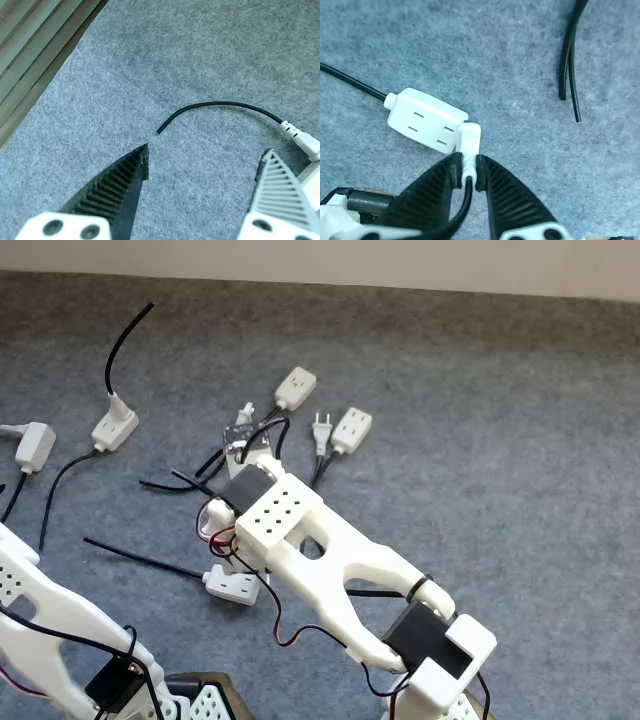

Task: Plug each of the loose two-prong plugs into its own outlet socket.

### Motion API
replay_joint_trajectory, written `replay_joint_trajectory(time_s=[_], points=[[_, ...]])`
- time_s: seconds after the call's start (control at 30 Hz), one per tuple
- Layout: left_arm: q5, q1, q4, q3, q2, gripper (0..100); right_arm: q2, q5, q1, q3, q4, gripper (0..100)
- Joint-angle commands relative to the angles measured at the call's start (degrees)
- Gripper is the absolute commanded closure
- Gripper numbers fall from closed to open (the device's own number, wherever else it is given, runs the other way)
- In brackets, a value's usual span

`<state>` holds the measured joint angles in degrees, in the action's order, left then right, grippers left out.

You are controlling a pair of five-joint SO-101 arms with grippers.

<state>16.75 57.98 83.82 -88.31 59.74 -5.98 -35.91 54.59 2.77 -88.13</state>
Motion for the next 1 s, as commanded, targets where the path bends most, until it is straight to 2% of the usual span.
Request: replay_joint_trajectory(time_s=[0.0,0.17,0.5,0.97], points=[[0.0,0.2,-0.1,-2.7,-0.9,66,1.2,-0.5,-1.7,-4.9,-3.2,99.2],[0.0,-0.1,-0.1,-2.7,-0.9,66,0.9,-1.2,-2.2,-8.6,-4.3,99.2],[0.0,-0.2,-0.1,-2.7,-0.9,66,0.6,-3.1,2.9,-8.4,-1.4,99.2],[0.0,0.0,-0.2,-2.7,-0.9,66,-7.3,-5.0,3.1,-6.8,-1.4,99.2]])
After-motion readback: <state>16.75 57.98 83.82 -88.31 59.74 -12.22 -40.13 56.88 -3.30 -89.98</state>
